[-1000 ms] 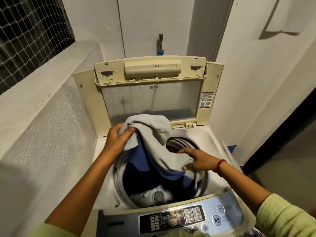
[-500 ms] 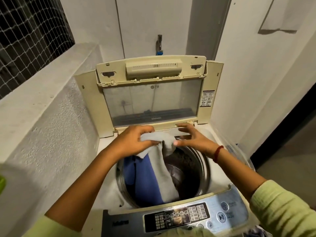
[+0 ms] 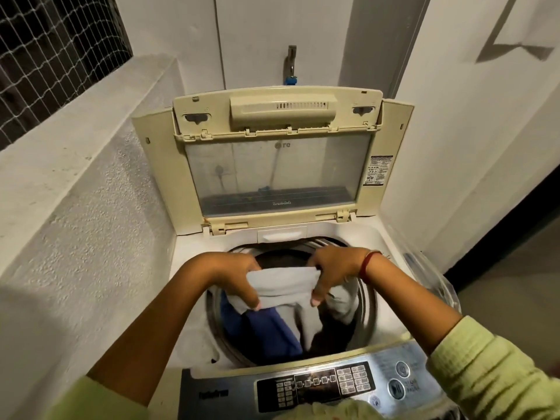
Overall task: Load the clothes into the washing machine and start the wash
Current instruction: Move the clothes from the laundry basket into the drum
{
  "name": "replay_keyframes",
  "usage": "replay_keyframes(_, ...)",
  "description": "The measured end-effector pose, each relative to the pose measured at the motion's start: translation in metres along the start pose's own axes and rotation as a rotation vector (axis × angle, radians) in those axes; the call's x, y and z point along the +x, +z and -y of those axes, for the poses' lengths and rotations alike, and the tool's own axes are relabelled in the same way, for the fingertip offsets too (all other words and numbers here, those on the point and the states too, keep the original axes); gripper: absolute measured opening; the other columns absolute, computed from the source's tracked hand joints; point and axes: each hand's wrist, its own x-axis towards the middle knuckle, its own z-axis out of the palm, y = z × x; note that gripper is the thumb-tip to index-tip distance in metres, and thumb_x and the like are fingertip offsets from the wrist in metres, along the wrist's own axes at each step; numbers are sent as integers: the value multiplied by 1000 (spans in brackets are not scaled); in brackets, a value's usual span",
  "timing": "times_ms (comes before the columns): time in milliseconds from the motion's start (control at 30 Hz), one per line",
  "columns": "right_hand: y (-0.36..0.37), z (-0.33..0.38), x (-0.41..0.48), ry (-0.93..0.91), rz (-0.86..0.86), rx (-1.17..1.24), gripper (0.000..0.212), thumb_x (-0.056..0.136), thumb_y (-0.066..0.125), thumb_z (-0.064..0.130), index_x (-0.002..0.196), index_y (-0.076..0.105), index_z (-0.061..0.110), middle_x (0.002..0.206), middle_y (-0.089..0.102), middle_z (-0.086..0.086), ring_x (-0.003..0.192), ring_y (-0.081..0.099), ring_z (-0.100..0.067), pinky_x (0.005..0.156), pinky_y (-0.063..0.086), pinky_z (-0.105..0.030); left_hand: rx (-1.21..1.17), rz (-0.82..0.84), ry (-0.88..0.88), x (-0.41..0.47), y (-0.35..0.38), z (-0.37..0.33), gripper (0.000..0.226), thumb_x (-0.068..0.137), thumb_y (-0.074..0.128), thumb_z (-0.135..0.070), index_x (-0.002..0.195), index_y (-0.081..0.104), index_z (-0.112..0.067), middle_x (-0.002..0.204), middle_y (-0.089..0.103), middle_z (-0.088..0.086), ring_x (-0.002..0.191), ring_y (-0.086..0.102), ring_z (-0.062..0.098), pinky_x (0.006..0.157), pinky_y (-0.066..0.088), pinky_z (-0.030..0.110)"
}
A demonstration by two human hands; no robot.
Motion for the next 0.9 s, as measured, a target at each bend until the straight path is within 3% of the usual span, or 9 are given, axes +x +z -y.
replay_keyframes(100,23,-25,13,28,15,-4,25,74,73,20,96,68,10,87,62,-3,80,58,-18,68,43,-27,-66,6,57,18,-2,11,37,81,70,-31,114,63,-14,103,63,0,95,58,15,78,49,23)
replay_keyframes(267,52,-61,25,131,-198,1195,17,85,47,9,90,63,11,62,65,2,53,59,-9,50,44,-18,-655,-135,132,57,7,32,46,76,68,-47,112,63,-19,110,68,1,104,63,20,96,50,33)
replay_keyframes(300,49,-65,30,118,-245,1320,21,87,43,5,93,63,9,63,69,-2,55,64,-12,51,50,-19,-680,-165,150,65,8,32,46,71,70,-53,109,63,-26,108,68,-4,102,63,16,94,51,32)
replay_keyframes(367,36,-75,41,15,-339,1349,27,85,47,6,107,63,8,91,73,-10,86,69,-24,78,56,-31,-663,-166,180,84,7,37,59,58,74,-65,107,59,-36,110,66,-7,103,61,14,95,50,33)
replay_keyframes(467,8,-83,43,-62,-222,1080,31,80,66,16,110,62,14,106,70,-4,96,66,-20,86,53,-23,-390,78,18,109,13,48,93,40,77,-71,118,58,-26,117,64,3,107,61,20,98,50,38)
replay_keyframes(567,6,-85,59,25,29,326,41,76,75,15,115,61,11,113,67,-3,106,61,-19,88,44,-18,72,305,-187,125,28,50,75,65,77,-46,127,53,-12,127,59,10,108,58,23,96,48,33)
replay_keyframes(700,11,-80,83,81,-478,-149,36,80,57,5,115,62,15,111,60,-15,102,59,-33,81,47,-34,291,-377,-246,141,9,41,39,85,59,-19,122,54,-8,129,53,16,113,57,34,93,48,41)
replay_keyframes(833,-9,-86,67,-123,-1167,-503,23,78,57,13,97,68,15,84,58,-12,75,54,-30,54,45,-34,478,-1029,-29,115,-17,33,29,68,70,-2,95,61,-4,97,57,17,74,60,36,49,44,35)
replay_keyframes(900,-1,-85,59,-242,-1246,-549,24,80,62,15,104,66,18,88,61,-10,76,49,-26,60,43,-33,495,-1134,32,100,-12,40,36,62,75,-4,97,64,-5,94,63,15,71,62,35,47,46,32)
